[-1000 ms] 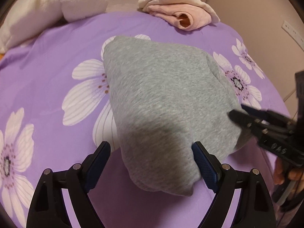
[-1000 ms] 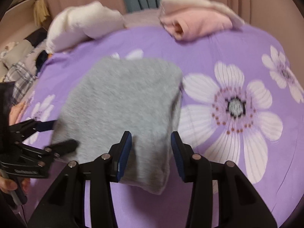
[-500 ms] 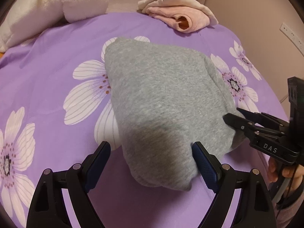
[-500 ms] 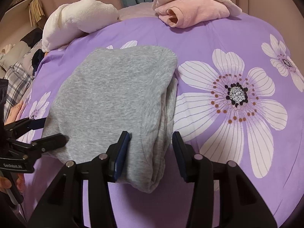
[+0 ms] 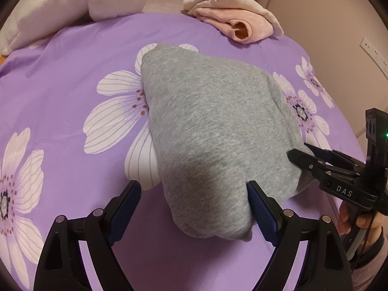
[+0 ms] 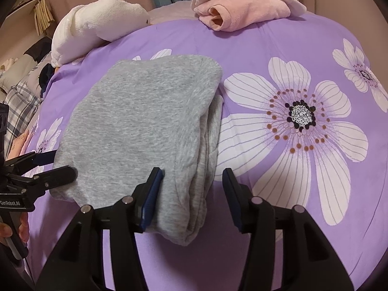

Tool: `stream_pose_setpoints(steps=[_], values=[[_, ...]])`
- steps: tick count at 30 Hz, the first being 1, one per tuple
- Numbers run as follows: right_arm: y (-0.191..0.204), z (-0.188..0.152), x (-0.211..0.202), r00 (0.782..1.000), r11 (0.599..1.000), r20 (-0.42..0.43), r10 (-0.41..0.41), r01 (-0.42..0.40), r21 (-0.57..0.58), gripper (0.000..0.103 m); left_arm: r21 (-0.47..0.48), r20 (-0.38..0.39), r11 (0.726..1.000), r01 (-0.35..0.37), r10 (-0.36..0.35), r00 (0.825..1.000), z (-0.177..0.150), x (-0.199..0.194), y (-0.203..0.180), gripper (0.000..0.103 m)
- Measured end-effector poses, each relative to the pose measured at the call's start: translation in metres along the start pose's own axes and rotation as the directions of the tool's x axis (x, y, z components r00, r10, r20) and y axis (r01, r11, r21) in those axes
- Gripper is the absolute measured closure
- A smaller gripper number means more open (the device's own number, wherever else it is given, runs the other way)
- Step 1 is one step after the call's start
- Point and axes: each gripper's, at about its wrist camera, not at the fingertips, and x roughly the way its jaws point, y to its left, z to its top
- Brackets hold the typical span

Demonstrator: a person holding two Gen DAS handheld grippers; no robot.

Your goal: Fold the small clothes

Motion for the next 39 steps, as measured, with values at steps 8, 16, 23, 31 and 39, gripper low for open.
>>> stream_pose_setpoints(steps=[8,16,23,31,39], values=[[0.000,-0.002,-0.002,1.000,1.000,0.004,0.002,-0.002,0.002,0.050,0.001,0.007,1.000,-0.007,0.007,1.000,-0.001,-0.004,-0.001,0.015],[-0.003,-0.005,0.000,1.000,1.000,-0.008,0.012,-0.011,0.028,0.046,-0.036,-0.010,0.999,0.019,-0.020,1.000,-0.003,-0.002,0.003,0.015],[-0.012,-0.008,-0.023,1.000,0.999,0.017,0.020,-0.021,0.032,0.030,-0.199,-0.011,0.967,0.158,-0.163,0.986,-0.006,-0.024,0.037,0.015],[-0.052,-0.001,-0.025,0.955,0.912,0.042,0.294,-0.293,0.286,0.010,-0.429,0.013,0.834,0.347,-0.379,0.925,-0.006,-0.017,0.081,0.009],[-0.055,0.012,0.018,0.905,0.817,0.007,0.426,-0.388,0.427,0.008,-0.517,0.045,0.696,0.499,-0.560,0.828,0.012,0.020,0.076,0.007]])
